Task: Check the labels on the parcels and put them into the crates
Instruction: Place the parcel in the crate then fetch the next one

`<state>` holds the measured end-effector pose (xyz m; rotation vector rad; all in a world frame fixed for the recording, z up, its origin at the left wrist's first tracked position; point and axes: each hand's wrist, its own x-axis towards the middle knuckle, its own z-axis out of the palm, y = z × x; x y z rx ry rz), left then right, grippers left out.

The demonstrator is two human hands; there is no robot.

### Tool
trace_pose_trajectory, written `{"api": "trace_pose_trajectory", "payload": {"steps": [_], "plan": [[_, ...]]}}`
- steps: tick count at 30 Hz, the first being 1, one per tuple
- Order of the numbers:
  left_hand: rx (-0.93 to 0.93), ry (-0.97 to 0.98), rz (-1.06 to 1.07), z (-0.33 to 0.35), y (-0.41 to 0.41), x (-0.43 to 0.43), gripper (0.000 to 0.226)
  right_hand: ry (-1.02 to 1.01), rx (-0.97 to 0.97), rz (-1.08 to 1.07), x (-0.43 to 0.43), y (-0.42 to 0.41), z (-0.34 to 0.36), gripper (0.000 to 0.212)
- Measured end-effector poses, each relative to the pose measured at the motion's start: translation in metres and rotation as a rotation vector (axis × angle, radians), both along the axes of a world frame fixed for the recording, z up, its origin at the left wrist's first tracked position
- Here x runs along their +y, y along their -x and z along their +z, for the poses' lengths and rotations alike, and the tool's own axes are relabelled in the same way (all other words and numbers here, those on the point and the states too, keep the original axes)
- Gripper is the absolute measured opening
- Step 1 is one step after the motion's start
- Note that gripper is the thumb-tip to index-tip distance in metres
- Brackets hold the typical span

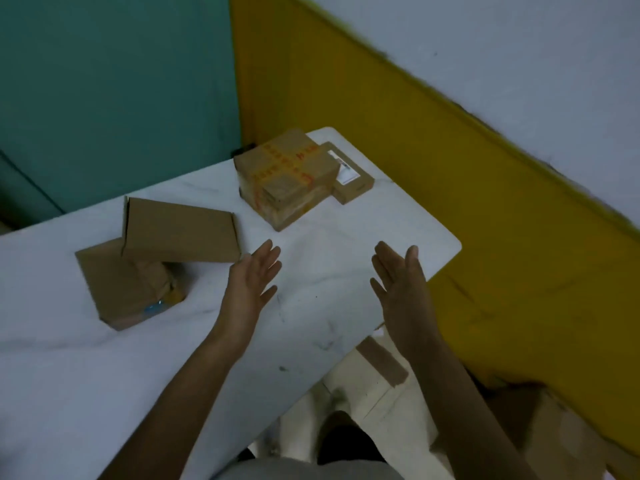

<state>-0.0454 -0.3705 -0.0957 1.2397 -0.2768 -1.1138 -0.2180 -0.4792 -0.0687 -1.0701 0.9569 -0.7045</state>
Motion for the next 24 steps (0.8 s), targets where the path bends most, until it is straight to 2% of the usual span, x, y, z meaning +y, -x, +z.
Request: {"api": "trace_pose_trajectory", "payload": {"steps": [2,6,10,14,18,21,22,24], "plan": [[-0.001,-0.051,0.046,-0.007,-0.01,-0.021,0.049,-0.039,0.015,0.052,-0.037,-0.017,-0.005,0.043],[-0.005,-0.113,0.164,-0.021,-0.027,-0.067,0.048,-0.119,-0.002,0.223,-0.117,-0.053,-0.021,0.061],[-0.029,-0.19,0.309,-0.032,-0.037,-0.114,0.048,-0.051,0.023,0.354,-0.194,-0.094,-0.038,0.072],[-0.04,-0.306,0.433,-0.047,-0.048,-0.156,0.052,-0.011,0.124,0.391,-0.266,-0.137,-0.057,0.051],[-0.119,-0.475,0.417,-0.066,-0.063,-0.185,0.061,0.101,0.298,0.531,-0.306,-0.175,-0.067,0.038],[-0.263,-0.42,0.422,-0.063,-0.062,-0.198,0.039,0.138,0.329,0.691,-0.312,-0.185,-0.063,0.032],[-0.34,-0.397,0.497,-0.061,-0.06,-0.198,0.034,0.159,0.302,0.723,-0.311,-0.184,-0.058,0.027],[-0.433,-0.357,0.679,-0.048,-0.056,-0.191,0.041,0.227,0.218,0.717,-0.306,-0.179,-0.046,0.02]]}}
